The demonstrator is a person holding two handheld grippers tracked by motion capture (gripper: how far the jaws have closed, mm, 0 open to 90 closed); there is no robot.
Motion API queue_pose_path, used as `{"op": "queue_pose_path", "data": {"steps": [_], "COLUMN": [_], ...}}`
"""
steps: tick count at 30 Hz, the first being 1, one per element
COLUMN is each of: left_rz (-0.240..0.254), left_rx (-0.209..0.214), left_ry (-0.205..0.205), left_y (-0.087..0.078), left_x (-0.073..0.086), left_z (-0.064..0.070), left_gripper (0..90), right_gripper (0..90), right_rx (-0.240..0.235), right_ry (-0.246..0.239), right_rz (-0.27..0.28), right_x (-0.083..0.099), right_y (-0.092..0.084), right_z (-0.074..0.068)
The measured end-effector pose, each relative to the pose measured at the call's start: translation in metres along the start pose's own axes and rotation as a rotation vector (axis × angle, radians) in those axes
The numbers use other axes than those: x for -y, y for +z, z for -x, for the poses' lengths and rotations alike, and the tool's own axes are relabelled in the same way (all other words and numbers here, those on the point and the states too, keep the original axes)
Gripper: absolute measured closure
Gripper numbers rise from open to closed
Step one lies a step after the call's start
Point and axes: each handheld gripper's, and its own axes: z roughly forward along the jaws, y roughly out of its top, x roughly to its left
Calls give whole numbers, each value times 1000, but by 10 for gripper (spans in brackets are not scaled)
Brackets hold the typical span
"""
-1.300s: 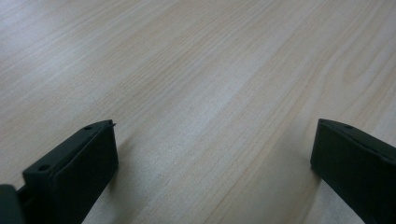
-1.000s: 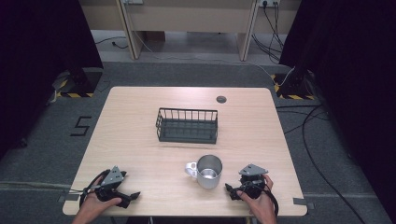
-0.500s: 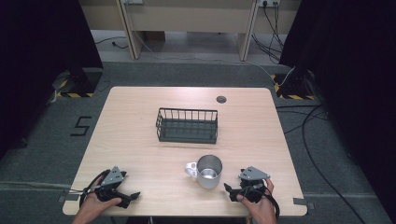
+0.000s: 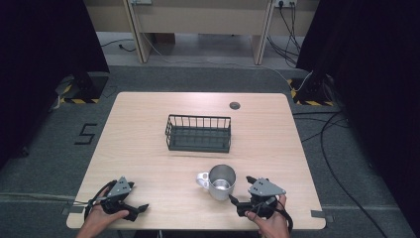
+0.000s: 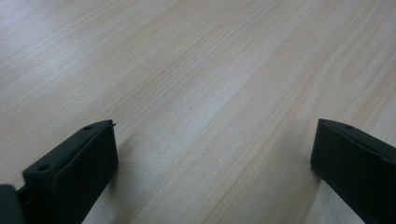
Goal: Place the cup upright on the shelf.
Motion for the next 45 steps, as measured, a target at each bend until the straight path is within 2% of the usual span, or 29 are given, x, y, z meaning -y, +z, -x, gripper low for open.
{"op": "queue_pose_path", "data": {"steps": [6,14,20,25,26,30,33,37,45], "left_rz": [0,0,0,0,0,0,0,0,0], "left_rx": [0,0,0,0,0,1,1,1,1], "left_ry": [0,0,0,0,0,0,1,1,1], "left_y": [0,0,0,0,0,0,0,0,0], "left_x": [0,0,0,0,0,0,0,0,0], "left_z": [0,0,0,0,0,0,0,0,0], "left_gripper": [0,0,0,0,0,0,0,0,0], "right_gripper": [150,150,149,149,145,129,90,46,26], "right_rx": [-17,-67,-79,-93,-103,-94,-110,-122,-140], "right_ry": [2,27,31,43,47,52,67,51,48], "right_rz": [53,113,150,162,179,188,211,220,236], "right_x": [-4,-7,-12,-12,-13,-14,-16,-19,-23], "right_y": [-1,0,3,9,13,18,24,32,43], "right_z": [-2,-2,-4,-5,-6,-6,-5,-4,-3]}}
